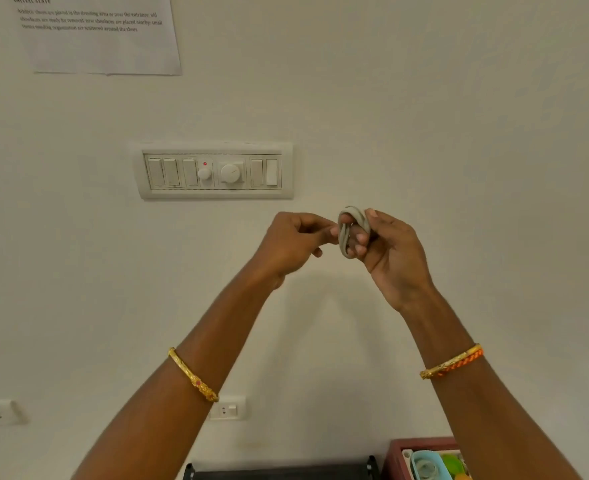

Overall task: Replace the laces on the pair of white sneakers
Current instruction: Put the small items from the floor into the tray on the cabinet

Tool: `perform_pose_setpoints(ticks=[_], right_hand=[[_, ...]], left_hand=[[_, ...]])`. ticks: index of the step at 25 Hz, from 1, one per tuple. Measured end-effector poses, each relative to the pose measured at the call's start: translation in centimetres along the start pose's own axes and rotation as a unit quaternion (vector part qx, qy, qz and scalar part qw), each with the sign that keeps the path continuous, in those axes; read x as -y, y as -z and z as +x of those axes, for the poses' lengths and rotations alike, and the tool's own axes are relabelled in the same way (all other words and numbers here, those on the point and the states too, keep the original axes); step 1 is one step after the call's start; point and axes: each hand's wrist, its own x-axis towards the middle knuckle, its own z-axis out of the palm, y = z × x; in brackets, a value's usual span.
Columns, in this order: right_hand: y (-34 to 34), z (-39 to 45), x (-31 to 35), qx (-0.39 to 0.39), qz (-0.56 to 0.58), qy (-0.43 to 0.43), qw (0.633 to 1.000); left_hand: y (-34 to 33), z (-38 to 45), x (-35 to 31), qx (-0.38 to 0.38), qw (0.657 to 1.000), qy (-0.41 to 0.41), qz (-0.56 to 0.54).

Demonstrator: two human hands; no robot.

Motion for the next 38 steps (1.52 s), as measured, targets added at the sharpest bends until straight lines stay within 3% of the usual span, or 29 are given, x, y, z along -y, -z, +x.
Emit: perform_pose_setpoints(ticks=[5, 9, 13, 19, 25, 28, 33, 35, 38], right_hand=[[0.1, 0.5, -0.8, -0.033, 0.080, 0.008, 0.996], [0.8, 0.7, -1.9, -0.074, 0.091, -0.010, 0.993], [1.4, 0.7, -3.3, -0.098, 0.097, -0.030, 0.990], [2.2, 0.7, -5.0, -0.119, 0.090, -0.041, 0.988], [4.4, 0.1, -6.9, -0.131, 0.087, -0.108, 0.982], [6.6, -1.6, -8.5, -0.173, 0.070, -0.165, 0.969], [12.7, -7.5, -13.9, -0.306, -0.002, -0.224, 0.925], [15.3, -10.4, -16.4, -0.346, -0.047, -0.264, 0.899], [20.4, -15.1, -20.2, -0.425, -0.020, -0.314, 0.849]], left_hand=[[-2.3, -0.9, 0.6, -0.006, 0.991, 0.062, -0.115], [-3.8, -1.4, 1.3, 0.023, 0.988, 0.074, -0.131], [-4.4, -1.1, 2.2, 0.002, 0.982, 0.100, -0.162], [-5.4, -0.1, 4.0, -0.054, 0.985, 0.101, -0.129], [-7.0, 0.6, 6.3, -0.070, 0.985, 0.124, -0.093], [-8.7, 0.5, 8.5, -0.070, 0.988, 0.127, -0.049], [-15.8, -1.1, 14.1, 0.000, 0.984, 0.168, 0.066], [-19.2, -2.2, 16.8, 0.047, 0.975, 0.202, 0.081], [-25.3, -3.9, 21.3, 0.142, 0.946, 0.284, 0.066]])
